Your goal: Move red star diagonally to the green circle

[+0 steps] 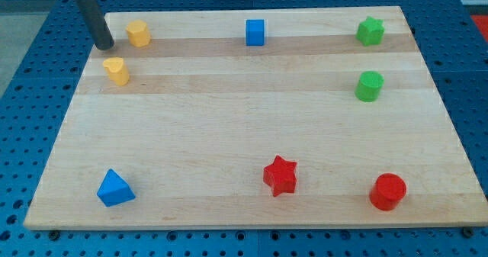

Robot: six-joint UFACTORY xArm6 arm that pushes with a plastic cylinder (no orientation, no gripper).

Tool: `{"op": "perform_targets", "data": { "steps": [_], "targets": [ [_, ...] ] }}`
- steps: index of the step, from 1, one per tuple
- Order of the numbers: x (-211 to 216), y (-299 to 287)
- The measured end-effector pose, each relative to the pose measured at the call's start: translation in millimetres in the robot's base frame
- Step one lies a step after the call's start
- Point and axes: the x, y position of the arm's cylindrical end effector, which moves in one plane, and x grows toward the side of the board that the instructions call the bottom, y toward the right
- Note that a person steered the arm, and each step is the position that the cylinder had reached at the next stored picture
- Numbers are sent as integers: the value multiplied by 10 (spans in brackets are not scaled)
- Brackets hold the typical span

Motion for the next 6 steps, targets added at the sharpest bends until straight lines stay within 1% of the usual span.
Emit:
{"op": "perform_targets", "data": {
  "steps": [1, 3, 4, 6],
  "targets": [
    [358, 65],
    [941, 346],
    [1117, 370],
    [1244, 351]
  ]
}}
